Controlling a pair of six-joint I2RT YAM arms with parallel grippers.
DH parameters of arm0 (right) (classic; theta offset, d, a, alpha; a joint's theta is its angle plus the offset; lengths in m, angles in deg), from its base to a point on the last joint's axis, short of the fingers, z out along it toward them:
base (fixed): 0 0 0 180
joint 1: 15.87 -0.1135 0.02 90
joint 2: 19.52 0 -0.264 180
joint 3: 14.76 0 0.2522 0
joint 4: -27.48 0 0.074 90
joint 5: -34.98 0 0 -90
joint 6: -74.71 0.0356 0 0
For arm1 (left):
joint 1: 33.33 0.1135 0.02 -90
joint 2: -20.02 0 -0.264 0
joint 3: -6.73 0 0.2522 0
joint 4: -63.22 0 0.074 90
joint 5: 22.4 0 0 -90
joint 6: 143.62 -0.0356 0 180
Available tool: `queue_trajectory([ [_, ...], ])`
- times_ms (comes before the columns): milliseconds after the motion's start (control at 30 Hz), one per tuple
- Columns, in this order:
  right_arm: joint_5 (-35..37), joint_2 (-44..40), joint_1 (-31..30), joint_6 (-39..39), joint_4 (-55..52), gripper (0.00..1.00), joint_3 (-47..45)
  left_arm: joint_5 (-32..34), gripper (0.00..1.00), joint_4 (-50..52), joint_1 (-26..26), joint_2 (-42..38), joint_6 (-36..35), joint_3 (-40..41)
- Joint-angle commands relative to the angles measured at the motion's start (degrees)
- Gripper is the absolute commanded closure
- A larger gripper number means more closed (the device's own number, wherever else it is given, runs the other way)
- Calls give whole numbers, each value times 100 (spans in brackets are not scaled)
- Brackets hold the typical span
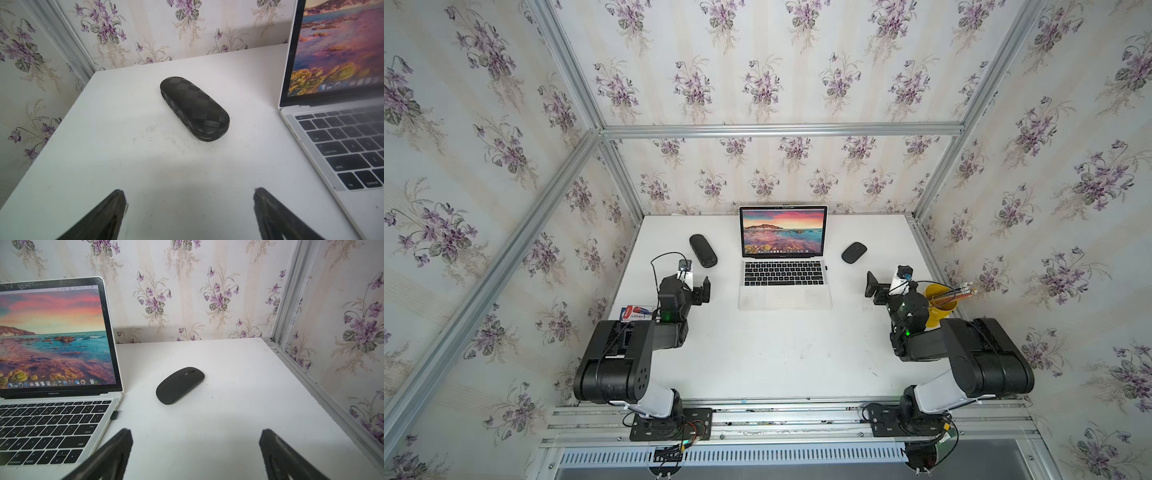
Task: Remove the wireless mouse receiver from the laptop
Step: Pick up the mouse from the center of the board.
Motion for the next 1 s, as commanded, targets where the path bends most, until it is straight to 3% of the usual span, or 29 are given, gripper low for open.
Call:
queue_trajectory([
  [0, 5, 0, -8, 15, 66, 0, 6, 28, 1, -62, 4, 8, 40, -29],
  [867, -1, -7, -5, 10, 73, 0, 4, 39, 1, -63, 2, 0, 39, -24],
  [933, -25, -245, -32, -40, -404, 2, 157, 109, 1, -14, -25, -104, 13, -76],
  [967, 69, -496, -121, -87, -937, 2, 318, 219, 1, 625, -55, -404, 34, -254],
])
